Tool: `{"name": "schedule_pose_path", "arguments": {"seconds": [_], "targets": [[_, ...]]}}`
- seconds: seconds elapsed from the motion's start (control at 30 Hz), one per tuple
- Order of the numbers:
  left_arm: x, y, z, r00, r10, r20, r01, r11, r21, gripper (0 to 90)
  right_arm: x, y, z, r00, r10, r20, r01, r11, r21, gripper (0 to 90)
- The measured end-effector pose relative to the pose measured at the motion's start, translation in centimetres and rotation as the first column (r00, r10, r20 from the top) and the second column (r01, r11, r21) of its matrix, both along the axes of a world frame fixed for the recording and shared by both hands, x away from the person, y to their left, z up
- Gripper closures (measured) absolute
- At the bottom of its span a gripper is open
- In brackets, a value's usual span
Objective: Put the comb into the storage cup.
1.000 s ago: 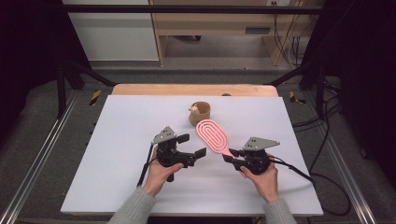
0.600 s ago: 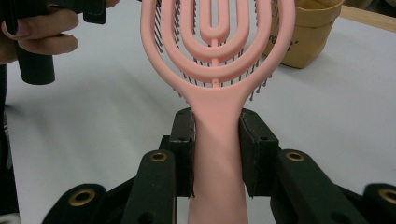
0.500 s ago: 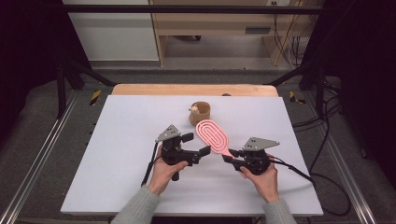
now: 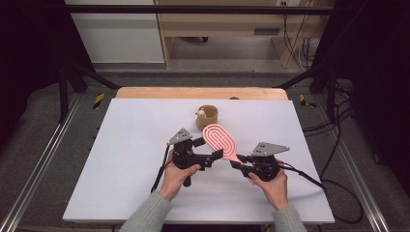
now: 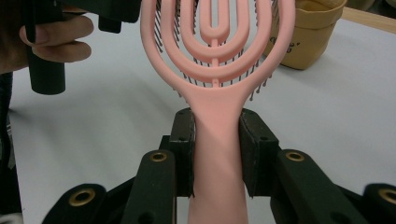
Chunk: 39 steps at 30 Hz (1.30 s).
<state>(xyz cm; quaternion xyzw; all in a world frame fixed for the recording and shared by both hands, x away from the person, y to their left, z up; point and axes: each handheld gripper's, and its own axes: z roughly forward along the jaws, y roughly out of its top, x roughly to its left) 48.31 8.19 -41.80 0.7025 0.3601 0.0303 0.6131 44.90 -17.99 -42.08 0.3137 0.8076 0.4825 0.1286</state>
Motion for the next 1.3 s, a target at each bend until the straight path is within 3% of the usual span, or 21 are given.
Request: {"name": "schedule_pose_path", "arguments": {"seconds": [0.27, 1.0, 1.3], "targets": [[0.37, -0.33, -0.3, 0.9991, 0.013, -0.04, -0.014, 0.9991, -0.039, 11.5, -0.03, 0.05, 0.0, 1.0, 0.005, 0.003, -0.005, 1.0, 0.002, 69.7], [0.35, -0.92, -0.45, 0.9965, 0.033, -0.077, -0.039, 0.996, -0.081, 38.8, -0.24, 0.33, 0.07, 0.9996, 0.014, 0.026, -0.014, 1.0, -0.001, 69.6], [0.23, -0.81, -0.36, 0.994, 0.036, -0.103, -0.046, 0.9945, -0.095, 42.9, -0.24, 0.43, -0.04, 0.999, 0.017, 0.041, -0.017, 1.0, -0.002, 69.6]]}}
